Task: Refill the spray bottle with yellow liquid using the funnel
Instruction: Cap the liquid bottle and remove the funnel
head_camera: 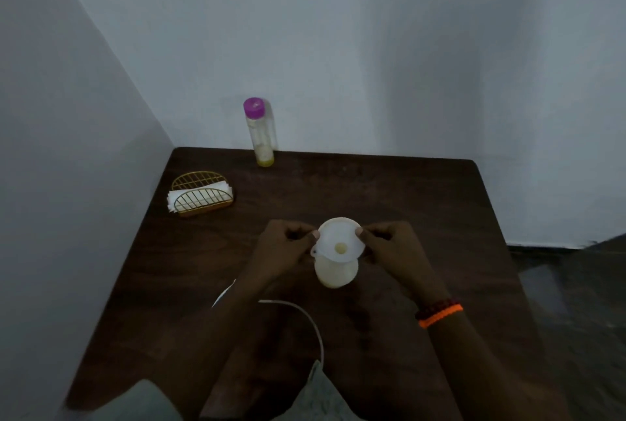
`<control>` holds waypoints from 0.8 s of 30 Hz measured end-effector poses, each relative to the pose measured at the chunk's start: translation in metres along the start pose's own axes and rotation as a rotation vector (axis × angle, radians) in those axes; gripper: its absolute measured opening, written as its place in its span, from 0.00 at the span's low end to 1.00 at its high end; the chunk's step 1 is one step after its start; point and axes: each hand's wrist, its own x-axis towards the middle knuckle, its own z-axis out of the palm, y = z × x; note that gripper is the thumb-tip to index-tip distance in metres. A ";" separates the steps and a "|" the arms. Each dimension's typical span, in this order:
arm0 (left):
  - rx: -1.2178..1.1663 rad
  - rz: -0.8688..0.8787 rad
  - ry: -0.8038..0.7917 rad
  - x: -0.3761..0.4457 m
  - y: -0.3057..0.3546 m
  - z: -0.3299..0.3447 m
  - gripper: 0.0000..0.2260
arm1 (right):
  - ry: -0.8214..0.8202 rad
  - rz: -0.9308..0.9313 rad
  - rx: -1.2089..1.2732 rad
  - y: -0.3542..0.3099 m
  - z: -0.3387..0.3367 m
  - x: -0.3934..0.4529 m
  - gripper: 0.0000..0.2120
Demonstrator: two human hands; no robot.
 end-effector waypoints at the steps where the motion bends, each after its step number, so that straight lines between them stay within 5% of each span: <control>1: -0.010 0.003 -0.001 0.000 0.002 0.000 0.07 | 0.005 0.003 0.014 -0.001 -0.001 -0.001 0.09; 24: -0.194 -0.004 0.017 -0.002 0.020 0.000 0.06 | -0.006 -0.016 0.106 -0.014 -0.012 0.001 0.12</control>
